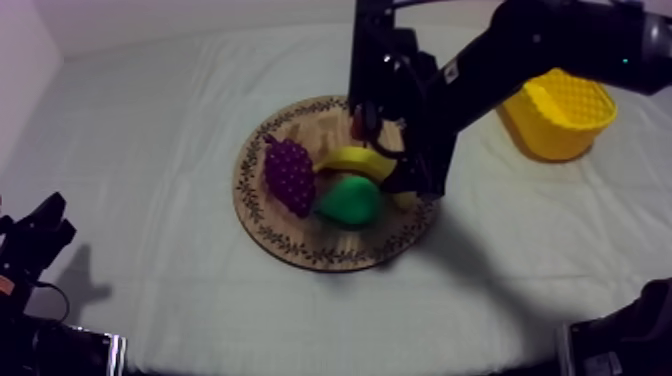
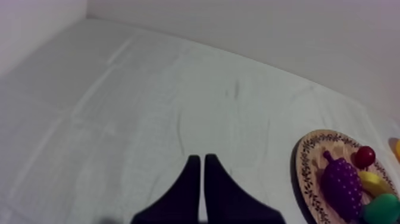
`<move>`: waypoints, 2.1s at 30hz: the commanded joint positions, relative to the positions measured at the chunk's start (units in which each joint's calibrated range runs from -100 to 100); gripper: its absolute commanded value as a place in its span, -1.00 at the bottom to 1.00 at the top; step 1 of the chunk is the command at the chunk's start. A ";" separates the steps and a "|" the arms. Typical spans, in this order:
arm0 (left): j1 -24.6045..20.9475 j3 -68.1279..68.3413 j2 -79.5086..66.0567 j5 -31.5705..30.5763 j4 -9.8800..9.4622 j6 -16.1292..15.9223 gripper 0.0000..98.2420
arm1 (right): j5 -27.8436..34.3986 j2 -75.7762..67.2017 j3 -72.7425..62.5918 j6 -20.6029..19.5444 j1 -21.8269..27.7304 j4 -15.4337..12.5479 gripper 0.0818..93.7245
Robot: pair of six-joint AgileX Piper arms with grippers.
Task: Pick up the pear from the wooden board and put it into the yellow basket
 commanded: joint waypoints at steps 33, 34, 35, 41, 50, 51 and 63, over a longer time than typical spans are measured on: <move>0.00 -0.05 -0.02 0.01 -0.01 0.00 -1.00 | -4.31 26.93 -14.39 -1.63 -1.52 2.38 -0.06; 0.00 -0.05 -0.02 0.01 -0.01 0.00 -1.00 | -3.84 26.48 -14.63 -1.43 -1.28 2.24 -0.08; 0.00 -0.05 -0.02 0.01 -0.01 0.00 -1.00 | -3.33 25.88 -14.83 -1.24 -1.03 2.12 -0.09; 0.00 -0.05 -0.02 0.01 -0.01 0.00 -1.00 | 2.13 19.64 -17.09 0.01 1.61 1.27 -0.16; 0.00 -0.05 -0.02 0.01 -0.01 0.00 -1.00 | 6.80 10.75 -25.08 2.23 12.02 -1.71 -0.17; 0.00 -0.05 -0.02 0.01 -0.01 0.00 -1.00 | 6.70 10.34 -26.05 2.24 13.34 -1.94 -0.17; 0.00 -0.05 -0.02 0.01 -0.01 0.00 -1.00 | 5.22 12.95 -34.01 -3.65 25.37 -1.07 -0.19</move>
